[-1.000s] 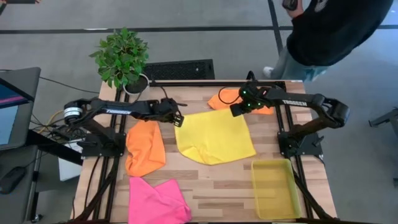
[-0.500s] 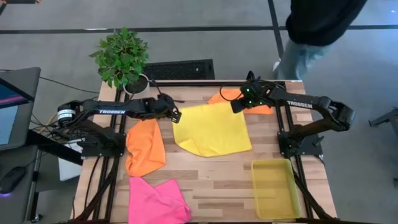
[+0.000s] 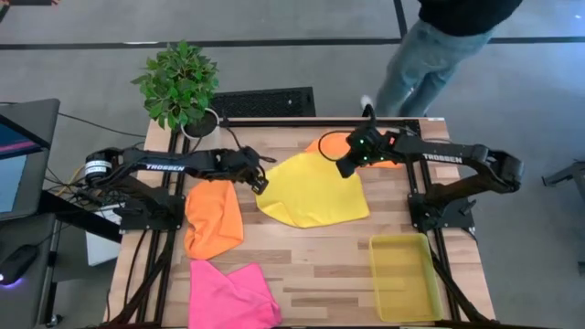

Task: Fold microfiber towels
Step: Fold the yellow cloth

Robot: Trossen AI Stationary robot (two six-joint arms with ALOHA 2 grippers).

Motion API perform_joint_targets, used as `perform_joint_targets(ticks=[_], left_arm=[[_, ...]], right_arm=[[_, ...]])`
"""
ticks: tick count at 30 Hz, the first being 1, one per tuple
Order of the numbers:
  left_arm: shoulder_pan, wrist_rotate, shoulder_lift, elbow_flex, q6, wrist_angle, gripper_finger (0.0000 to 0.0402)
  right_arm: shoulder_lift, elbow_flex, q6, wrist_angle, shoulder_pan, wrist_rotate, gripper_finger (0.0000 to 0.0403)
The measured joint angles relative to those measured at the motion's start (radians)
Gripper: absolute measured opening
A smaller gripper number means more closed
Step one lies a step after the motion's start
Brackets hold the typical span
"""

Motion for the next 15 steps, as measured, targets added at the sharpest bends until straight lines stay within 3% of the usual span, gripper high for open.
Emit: perform_joint_targets(ticks=[15], left_arm=[[-0.165,0.190,0.000,0.000,0.070,-0.005,0.0000]], right_arm=[[-0.029,0.000,-0.145,-0.307,0.177,0.000,0.0002]])
